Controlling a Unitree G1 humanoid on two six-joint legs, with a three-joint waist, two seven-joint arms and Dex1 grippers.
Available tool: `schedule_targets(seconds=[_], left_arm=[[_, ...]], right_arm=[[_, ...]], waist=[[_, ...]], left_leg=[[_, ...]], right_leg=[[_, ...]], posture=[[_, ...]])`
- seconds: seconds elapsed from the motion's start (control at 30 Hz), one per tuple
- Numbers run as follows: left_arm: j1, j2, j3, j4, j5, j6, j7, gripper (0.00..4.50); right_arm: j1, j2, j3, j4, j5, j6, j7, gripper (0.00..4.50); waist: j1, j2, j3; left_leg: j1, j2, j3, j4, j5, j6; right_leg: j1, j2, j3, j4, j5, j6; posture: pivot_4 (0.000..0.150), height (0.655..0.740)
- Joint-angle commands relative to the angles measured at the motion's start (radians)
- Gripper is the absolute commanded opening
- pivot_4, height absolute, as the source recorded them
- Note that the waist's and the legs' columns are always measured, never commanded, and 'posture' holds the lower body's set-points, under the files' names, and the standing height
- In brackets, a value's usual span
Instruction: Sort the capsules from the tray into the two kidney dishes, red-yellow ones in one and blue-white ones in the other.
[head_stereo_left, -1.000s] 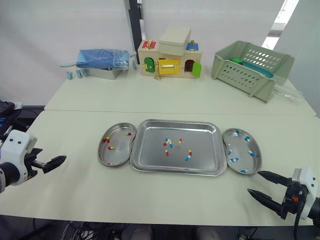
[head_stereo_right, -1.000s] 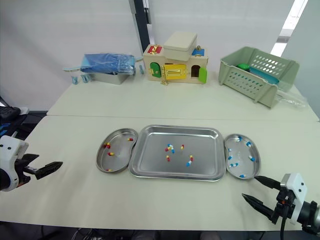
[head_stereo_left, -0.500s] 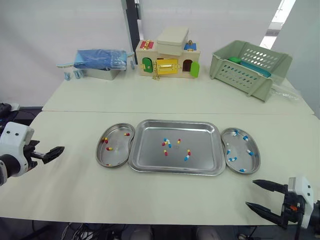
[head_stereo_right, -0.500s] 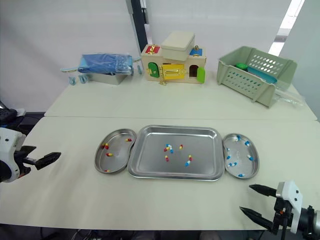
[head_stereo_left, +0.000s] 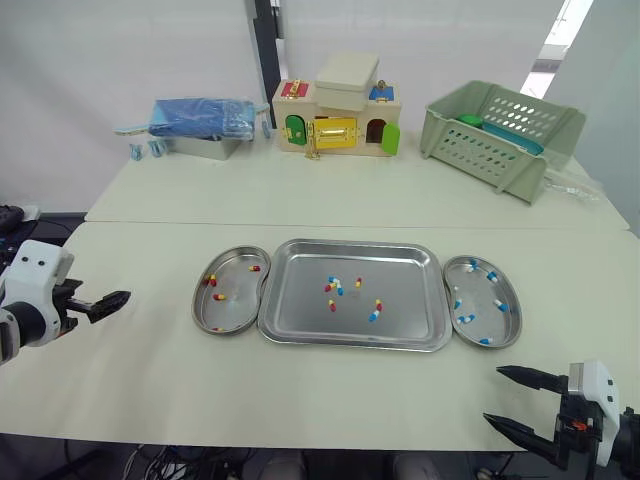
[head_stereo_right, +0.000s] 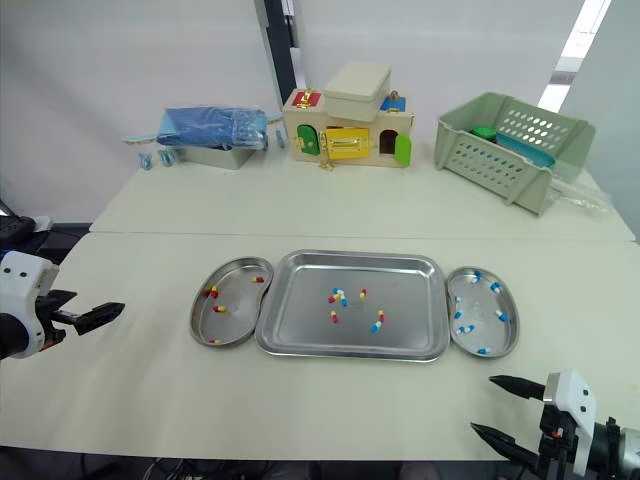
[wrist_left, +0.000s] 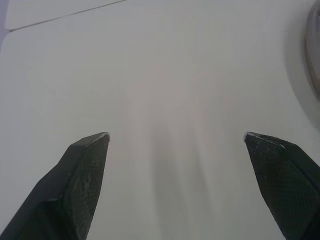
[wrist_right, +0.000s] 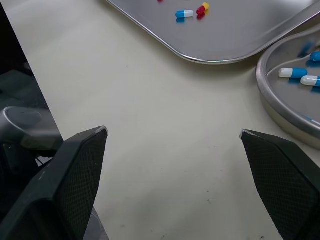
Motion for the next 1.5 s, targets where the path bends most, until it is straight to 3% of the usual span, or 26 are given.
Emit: schedule_targets(seconds=[0.03,0.47,0.7,1.03,1.13,1.27,1.5], left_arm=[[-0.032,0.001,-0.047,-0.125,-0.036,0.022,-0.028,4.46],[-0.176,-0.025,-0.370,-0.407,-0.113,-0.028,-0.219,4.46],[-0.287,-0.075,-0.589,-0.364,-0.019,-0.181,-0.331,4.46],[-0.400,-0.267,-0.724,-0.261,0.114,-0.198,-0.235,4.46],[-0.411,-0.310,-0.745,-0.246,0.130,-0.181,-0.223,3.92],[-0.402,-0.333,-0.765,-0.243,0.152,-0.177,-0.212,2.64],[-0.402,-0.363,-0.778,-0.242,0.168,-0.152,-0.186,2.64]], right_arm=[[0.014,0.027,0.023,-0.045,-0.006,-0.028,-0.012,4.50],[0.012,0.077,0.096,-0.176,-0.019,-0.007,-0.101,4.50],[0.010,0.101,0.141,-0.235,-0.033,0.016,-0.186,4.50],[0.003,0.116,0.173,-0.291,-0.028,0.054,-0.277,4.50],[-0.002,0.116,0.186,-0.304,-0.027,0.068,-0.297,4.50],[-0.010,0.112,0.195,-0.321,-0.022,0.087,-0.320,4.50],[-0.005,0.112,0.208,-0.343,-0.025,0.103,-0.338,4.50]], waist=[[0.002,0.000,0.000],[-0.003,0.000,0.000],[0.001,0.000,0.000],[0.001,0.000,0.000],[-0.001,0.000,0.000],[-0.002,0.000,0.000],[0.001,0.000,0.000]], left_leg=[[0.000,0.000,0.000,0.000,0.000,0.000],[0.000,0.000,0.000,0.001,0.000,0.000],[-0.001,0.000,0.000,0.001,0.000,0.000],[-0.001,-0.001,0.000,0.002,0.000,0.000],[-0.001,-0.001,-0.001,0.003,0.000,0.000],[-0.001,0.000,-0.001,0.002,0.000,0.000],[-0.001,-0.001,-0.001,0.003,0.000,0.000]], right_leg=[[0.000,0.000,0.000,0.000,0.000,0.000],[0.000,0.000,0.000,0.000,0.000,0.000],[0.000,0.000,0.000,0.000,0.000,0.000],[0.000,0.001,0.000,0.000,0.000,0.000],[0.000,0.001,0.000,0.000,0.000,0.000],[0.000,0.001,0.000,0.000,0.000,0.000],[0.000,0.001,0.000,0.000,0.000,0.000]], posture=[[0.150,0.7400],[0.150,0.7400],[0.150,0.7400],[0.150,0.7400],[0.150,0.7400],[0.150,0.7400],[0.150,0.7400]])
